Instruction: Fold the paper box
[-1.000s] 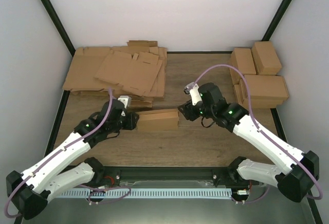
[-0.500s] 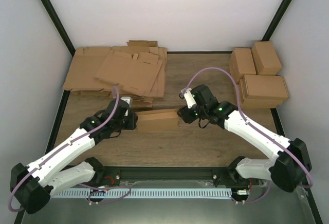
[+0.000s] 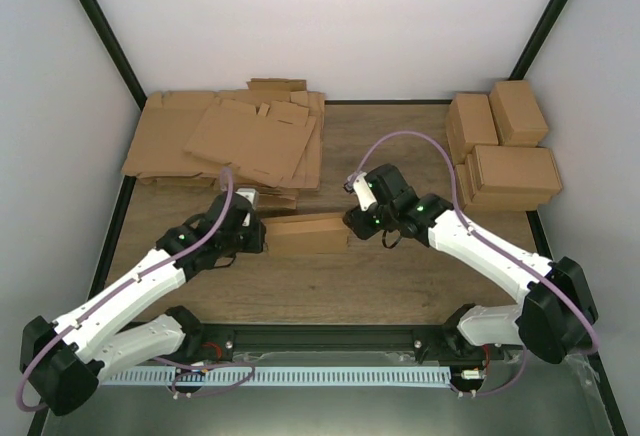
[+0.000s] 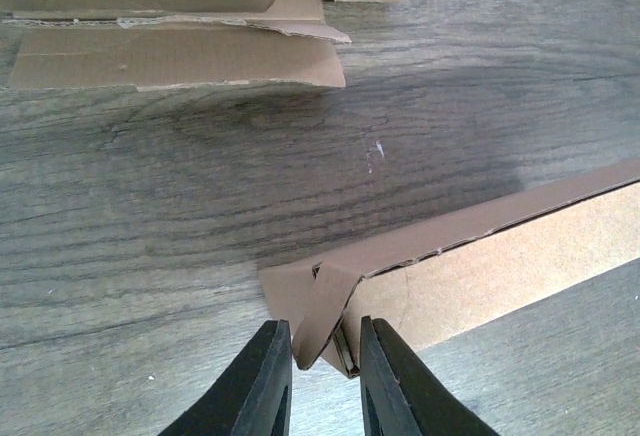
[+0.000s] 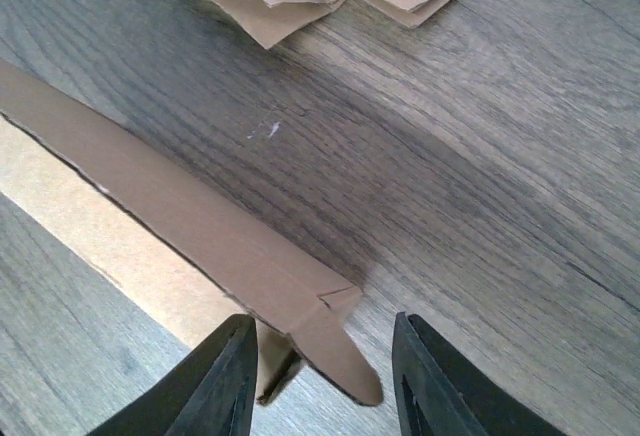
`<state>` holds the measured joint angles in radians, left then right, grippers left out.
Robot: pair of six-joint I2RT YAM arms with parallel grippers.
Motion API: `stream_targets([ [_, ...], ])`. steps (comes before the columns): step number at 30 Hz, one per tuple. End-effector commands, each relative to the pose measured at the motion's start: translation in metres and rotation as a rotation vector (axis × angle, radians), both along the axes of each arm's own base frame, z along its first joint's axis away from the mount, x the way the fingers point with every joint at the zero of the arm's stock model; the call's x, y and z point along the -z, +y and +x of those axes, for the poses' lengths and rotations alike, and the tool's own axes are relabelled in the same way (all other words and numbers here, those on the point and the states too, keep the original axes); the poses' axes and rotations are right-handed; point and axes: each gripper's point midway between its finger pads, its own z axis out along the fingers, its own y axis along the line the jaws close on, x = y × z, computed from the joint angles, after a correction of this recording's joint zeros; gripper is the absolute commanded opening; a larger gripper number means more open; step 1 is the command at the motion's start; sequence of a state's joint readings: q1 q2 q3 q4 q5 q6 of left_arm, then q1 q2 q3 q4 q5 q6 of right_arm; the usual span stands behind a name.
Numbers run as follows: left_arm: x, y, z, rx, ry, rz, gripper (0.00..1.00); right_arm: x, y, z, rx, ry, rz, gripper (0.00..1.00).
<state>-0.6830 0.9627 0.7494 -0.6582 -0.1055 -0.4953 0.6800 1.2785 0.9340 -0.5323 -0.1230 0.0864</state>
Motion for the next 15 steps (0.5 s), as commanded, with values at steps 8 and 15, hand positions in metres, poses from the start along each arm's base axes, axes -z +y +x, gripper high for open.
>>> stream_targets([
  [8, -0.019, -0.008, 0.004, 0.035, -0.031, -0.030, 0.37, -0.017, 0.012, -0.001, -0.053, 0.039, 0.016, 0.46],
  [15, -0.026, 0.003, 0.007, -0.009, -0.055, 0.002, 0.60, -0.024, 0.001, 0.006, -0.006, -0.018, -0.017, 0.54],
])
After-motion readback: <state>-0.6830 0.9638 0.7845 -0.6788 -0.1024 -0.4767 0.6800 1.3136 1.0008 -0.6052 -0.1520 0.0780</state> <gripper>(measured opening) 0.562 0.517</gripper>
